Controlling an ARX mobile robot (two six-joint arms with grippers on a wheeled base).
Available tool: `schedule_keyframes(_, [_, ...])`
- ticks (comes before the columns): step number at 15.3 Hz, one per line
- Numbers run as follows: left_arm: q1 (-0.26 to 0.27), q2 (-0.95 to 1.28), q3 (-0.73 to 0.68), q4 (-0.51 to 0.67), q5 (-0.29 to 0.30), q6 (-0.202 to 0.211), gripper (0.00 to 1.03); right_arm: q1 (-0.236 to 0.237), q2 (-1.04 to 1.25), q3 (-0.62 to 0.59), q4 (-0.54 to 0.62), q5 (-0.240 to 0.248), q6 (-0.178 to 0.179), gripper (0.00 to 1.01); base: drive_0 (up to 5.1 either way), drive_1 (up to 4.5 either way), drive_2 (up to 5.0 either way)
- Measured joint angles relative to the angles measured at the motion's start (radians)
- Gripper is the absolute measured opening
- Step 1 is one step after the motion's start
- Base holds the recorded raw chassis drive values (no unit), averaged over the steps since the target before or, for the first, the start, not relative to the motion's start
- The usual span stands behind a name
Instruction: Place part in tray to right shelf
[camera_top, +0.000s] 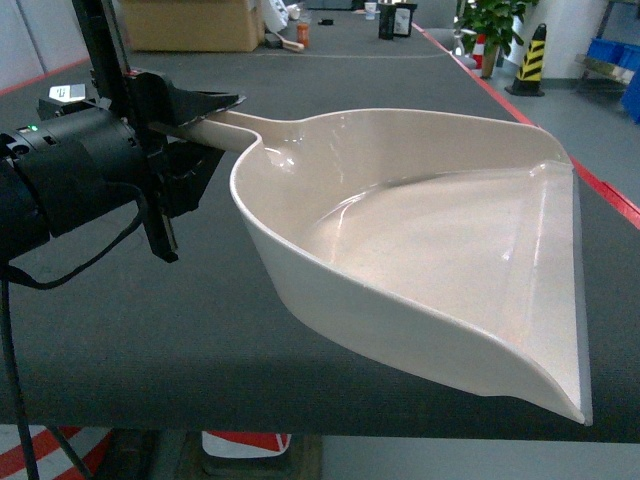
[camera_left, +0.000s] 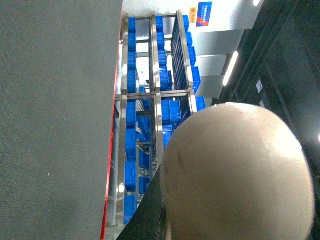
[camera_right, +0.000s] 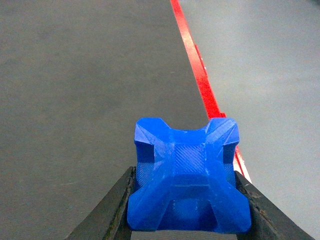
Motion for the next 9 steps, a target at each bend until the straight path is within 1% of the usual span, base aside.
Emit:
schedule_keyframes(1, [0.000,0.000,0.000,0.000,0.000,0.000,0.15,0.005,-0.066,-0.021,-0.023,-0.053,0.016,0.47,0.0,0.00,0.0])
schedule_keyframes(2, [0.000,0.000,0.000,0.000,0.000,0.000,0.15,0.038,-0.144,-0.058,-0.035,-0.108,0.036,0.47,0.0,0.00,0.0])
schedule_keyframes(3, [0.000,0.000,0.000,0.000,0.000,0.000,0.15,0.106,-0.239,-0.109,-0.052,-0.148,0.048,0.47,0.0,0.00,0.0])
schedule_keyframes(5, [0.000,0.000,0.000,0.000,0.000,0.000,0.15,0.232,-0.351,-0.170,-0.082,-0.189,0.070,0.47,0.0,0.00,0.0])
schedule_keyframes(6, [0.000,0.000,0.000,0.000,0.000,0.000,0.15,0.297,-0.373,-0.184,-0.095,-0.192,0.086,0.47,0.0,0.00,0.0])
schedule_keyframes(7, [0.000,0.000,0.000,0.000,0.000,0.000,0.15,0.378,-0.359,-0.197,-0.100,-0.183,0.106,0.47,0.0,0.00,0.0])
schedule_keyframes(8, [0.000,0.000,0.000,0.000,0.000,0.000,0.15,0.443,-0.317,-0.204,-0.100,-0.165,0.119,0.47,0.0,0.00,0.0])
schedule_keyframes(9, [0.000,0.000,0.000,0.000,0.000,0.000,0.15,0.487,-0.272,-0.210,-0.099,-0.164,0.140,0.47,0.0,0.00,0.0])
